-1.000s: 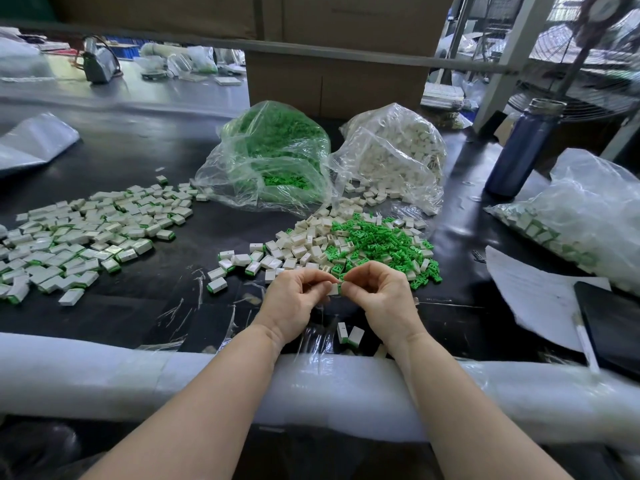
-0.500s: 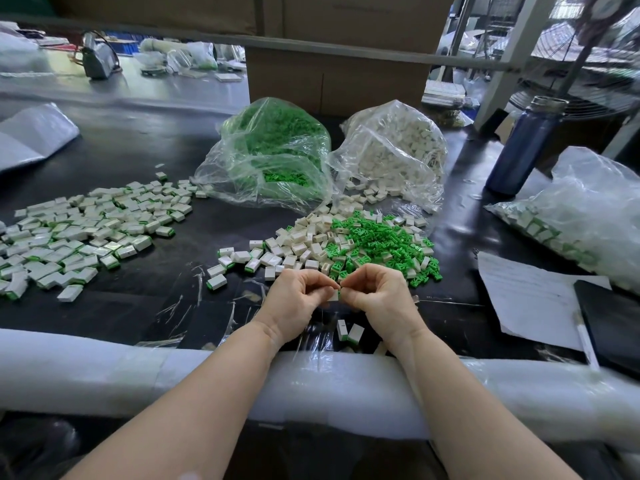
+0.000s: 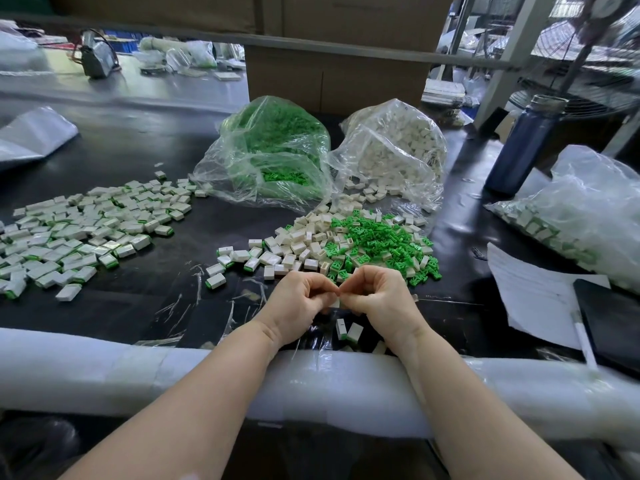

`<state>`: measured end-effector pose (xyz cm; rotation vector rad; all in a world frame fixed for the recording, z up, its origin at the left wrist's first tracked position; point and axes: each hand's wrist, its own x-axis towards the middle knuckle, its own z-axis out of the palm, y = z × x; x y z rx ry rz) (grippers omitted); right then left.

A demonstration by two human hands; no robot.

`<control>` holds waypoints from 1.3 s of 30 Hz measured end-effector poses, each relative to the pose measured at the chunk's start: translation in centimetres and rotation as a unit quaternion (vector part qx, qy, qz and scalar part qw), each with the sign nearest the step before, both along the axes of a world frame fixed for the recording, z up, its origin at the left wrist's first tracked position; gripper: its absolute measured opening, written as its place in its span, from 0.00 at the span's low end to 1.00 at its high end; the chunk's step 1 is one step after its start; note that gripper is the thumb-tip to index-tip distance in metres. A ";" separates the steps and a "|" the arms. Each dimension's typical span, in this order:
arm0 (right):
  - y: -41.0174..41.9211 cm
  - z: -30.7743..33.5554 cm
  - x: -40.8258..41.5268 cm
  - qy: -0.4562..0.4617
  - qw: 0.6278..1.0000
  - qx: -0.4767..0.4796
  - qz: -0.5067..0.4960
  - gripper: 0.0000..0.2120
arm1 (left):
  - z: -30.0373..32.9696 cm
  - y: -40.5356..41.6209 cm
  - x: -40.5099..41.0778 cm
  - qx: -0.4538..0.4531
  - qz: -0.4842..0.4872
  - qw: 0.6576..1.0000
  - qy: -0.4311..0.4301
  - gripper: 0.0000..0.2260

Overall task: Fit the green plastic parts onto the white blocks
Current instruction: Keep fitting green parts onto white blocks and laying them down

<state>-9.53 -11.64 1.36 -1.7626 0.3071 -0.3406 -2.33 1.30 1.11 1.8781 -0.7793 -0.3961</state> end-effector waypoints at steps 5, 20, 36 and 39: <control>0.0 -0.1 0.2 -0.020 0.999 0.005 -0.033 0.10 | -0.1 -0.2 -0.2 -0.040 0.032 0.999 0.009 0.06; -0.2 -0.5 0.4 -0.043 0.997 0.054 -0.037 0.07 | -0.8 -0.4 0.3 -0.025 0.026 0.999 -0.007 0.06; -0.4 -0.9 0.7 0.006 0.999 -0.040 -0.027 0.12 | -0.5 -0.2 0.0 0.055 0.005 0.997 -0.056 0.06; -0.4 -1.0 0.7 0.011 0.998 -0.054 -0.027 0.13 | -0.5 -0.1 0.0 0.067 0.001 0.995 -0.074 0.07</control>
